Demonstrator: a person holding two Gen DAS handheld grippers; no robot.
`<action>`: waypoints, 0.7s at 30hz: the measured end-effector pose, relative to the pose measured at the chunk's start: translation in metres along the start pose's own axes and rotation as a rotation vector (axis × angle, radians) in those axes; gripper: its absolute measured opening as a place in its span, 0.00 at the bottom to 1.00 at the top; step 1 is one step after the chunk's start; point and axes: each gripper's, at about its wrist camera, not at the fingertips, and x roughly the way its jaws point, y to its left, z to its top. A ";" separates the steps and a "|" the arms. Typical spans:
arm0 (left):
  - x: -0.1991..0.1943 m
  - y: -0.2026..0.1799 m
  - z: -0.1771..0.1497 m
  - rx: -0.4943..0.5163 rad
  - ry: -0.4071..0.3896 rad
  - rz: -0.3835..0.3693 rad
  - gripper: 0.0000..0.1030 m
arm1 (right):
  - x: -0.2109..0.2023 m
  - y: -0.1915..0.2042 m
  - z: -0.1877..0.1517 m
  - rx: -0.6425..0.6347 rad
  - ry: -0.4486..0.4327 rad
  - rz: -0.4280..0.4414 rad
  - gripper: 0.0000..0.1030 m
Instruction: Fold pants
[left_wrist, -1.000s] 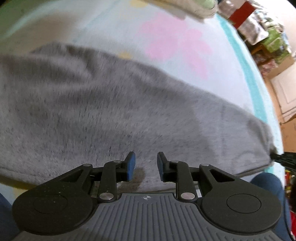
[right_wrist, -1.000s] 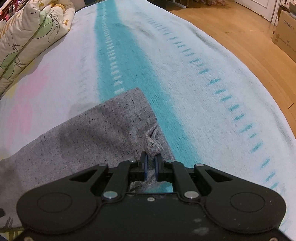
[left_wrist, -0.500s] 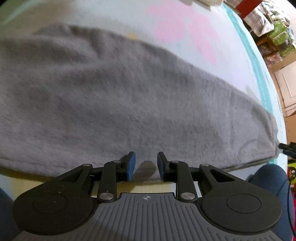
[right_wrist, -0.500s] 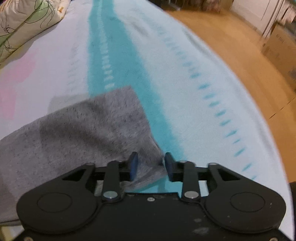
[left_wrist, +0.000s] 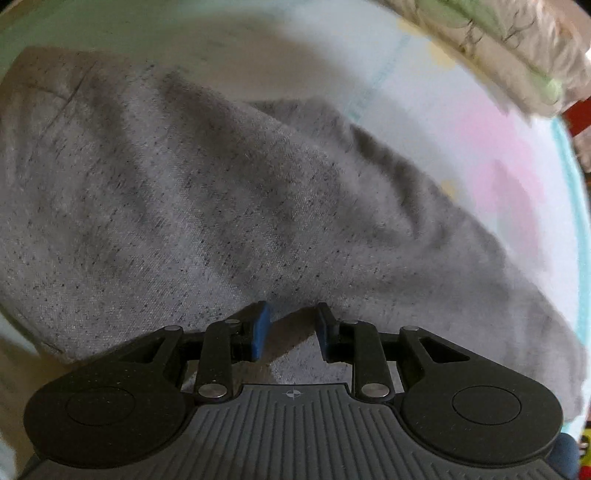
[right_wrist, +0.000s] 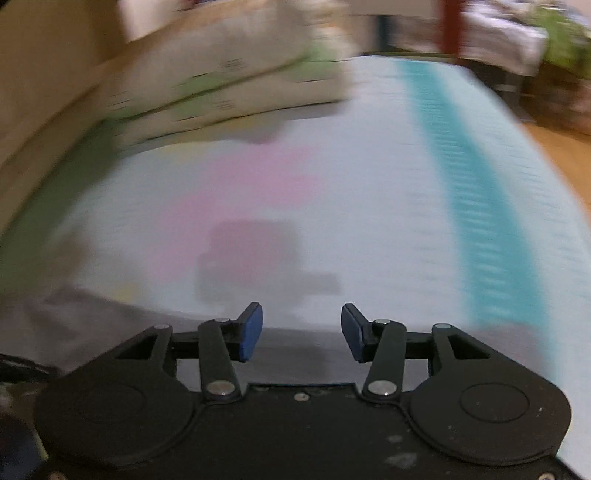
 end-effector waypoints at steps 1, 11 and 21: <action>0.000 0.003 -0.001 -0.011 0.017 -0.010 0.25 | 0.012 0.018 0.005 -0.024 0.011 0.053 0.51; -0.002 0.028 -0.015 -0.058 0.077 -0.089 0.25 | 0.146 0.198 0.033 -0.269 0.153 0.468 0.58; -0.027 0.054 -0.024 -0.113 0.025 -0.136 0.25 | 0.216 0.271 0.037 -0.405 0.294 0.617 0.05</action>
